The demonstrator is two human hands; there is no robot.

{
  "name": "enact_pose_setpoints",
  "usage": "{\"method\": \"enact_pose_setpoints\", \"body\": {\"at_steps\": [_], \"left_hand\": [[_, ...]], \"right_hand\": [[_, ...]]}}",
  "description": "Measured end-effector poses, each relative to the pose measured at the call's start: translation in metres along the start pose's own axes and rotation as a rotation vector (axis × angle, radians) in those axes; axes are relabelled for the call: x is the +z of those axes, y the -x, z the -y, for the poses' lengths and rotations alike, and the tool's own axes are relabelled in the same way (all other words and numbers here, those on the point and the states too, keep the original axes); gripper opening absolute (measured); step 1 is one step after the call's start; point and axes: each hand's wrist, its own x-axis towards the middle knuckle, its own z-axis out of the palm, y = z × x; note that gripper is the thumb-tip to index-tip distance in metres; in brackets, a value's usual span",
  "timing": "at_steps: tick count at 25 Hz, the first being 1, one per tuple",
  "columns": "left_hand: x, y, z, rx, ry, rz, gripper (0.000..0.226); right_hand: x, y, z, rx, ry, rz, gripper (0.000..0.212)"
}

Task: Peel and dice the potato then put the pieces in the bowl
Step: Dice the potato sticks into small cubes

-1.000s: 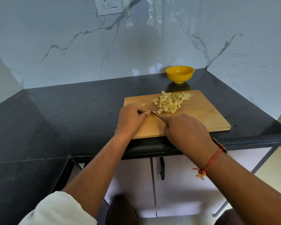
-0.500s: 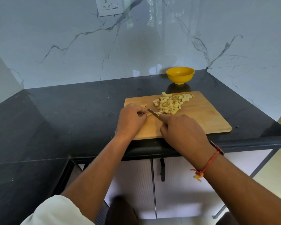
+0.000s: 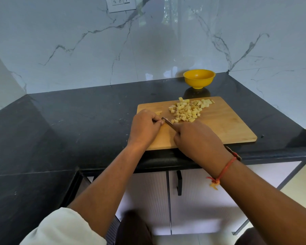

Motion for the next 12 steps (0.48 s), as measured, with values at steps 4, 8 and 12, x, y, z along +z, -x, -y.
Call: {"method": "enact_pose_setpoints", "body": {"at_steps": [4, 8, 12], "left_hand": [[-0.001, 0.001, -0.001, 0.009, 0.011, -0.012, 0.009], [-0.001, 0.003, 0.000, 0.018, -0.018, -0.005, 0.010], [-0.001, 0.003, 0.002, 0.013, -0.031, -0.020, 0.010]], "right_hand": [[-0.003, 0.023, -0.005, -0.006, 0.080, -0.078, 0.037], [-0.010, 0.029, -0.004, -0.010, 0.055, -0.167, 0.042], [-0.007, 0.022, 0.003, -0.025, 0.041, -0.159, 0.042]]}}
